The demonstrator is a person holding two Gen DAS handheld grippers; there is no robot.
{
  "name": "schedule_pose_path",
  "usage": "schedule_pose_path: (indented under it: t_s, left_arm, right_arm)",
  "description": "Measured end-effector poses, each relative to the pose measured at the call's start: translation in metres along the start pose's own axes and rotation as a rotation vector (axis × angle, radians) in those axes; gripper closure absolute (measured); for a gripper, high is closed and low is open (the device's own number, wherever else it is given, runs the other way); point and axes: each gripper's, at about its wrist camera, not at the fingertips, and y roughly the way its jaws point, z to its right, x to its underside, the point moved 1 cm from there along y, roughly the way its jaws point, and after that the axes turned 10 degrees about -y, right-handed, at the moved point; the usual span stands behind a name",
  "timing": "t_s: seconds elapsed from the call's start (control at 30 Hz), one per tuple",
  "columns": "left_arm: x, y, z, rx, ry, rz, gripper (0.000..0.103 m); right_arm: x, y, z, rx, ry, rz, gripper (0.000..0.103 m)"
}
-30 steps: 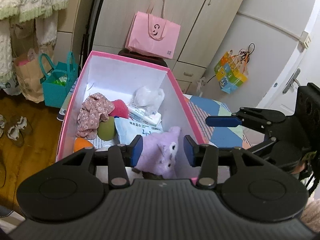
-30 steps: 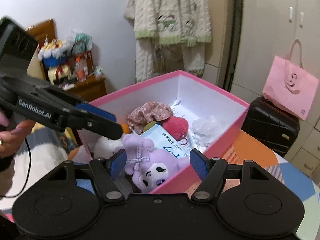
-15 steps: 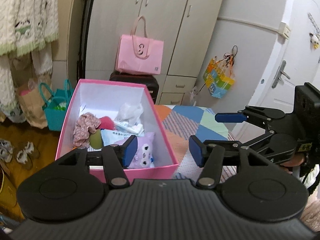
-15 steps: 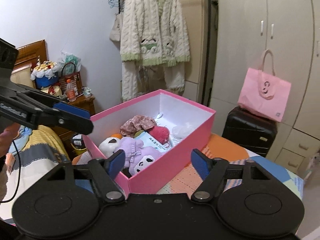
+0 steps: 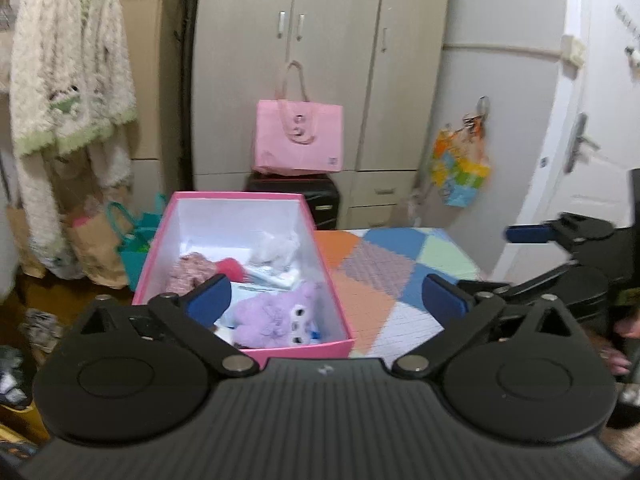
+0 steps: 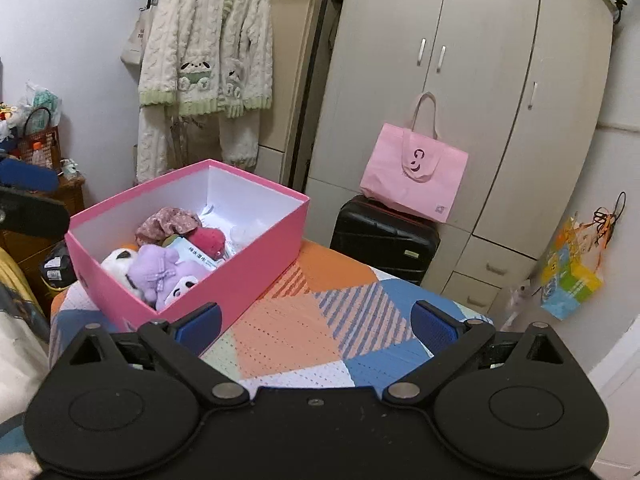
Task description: Organize soft objects
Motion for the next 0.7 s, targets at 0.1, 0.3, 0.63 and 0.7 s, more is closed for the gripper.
schedule_pose_path:
  t_s: [0.1, 0.3, 0.63, 0.7]
  left_arm:
    - [0.001, 0.006, 0.007, -0.128, 0.013, -0.012, 0.0]
    - [0.002, 0.017, 0.028, -0.317, 0.137, -0.165, 0.0]
    - [0.025, -0.005, 0.047, -0.287, 0.153, -0.025, 0.0]
    - [0.03, -0.005, 0.047, -0.295, 0.134, -0.002, 0.0]
  right_arm:
    - [0.008, -0.006, 0.007, -0.005, 0.092, 0.018, 0.001]
    - [0.013, -0.041, 0.01, 0.073, 0.118, 0.166, 0.001]
    - [0.019, -0.059, 0.01, 0.077, 0.216, 0.133, 0.001]
    - [0.025, -0.06, 0.005, 0.081, 0.221, 0.122, 0.001]
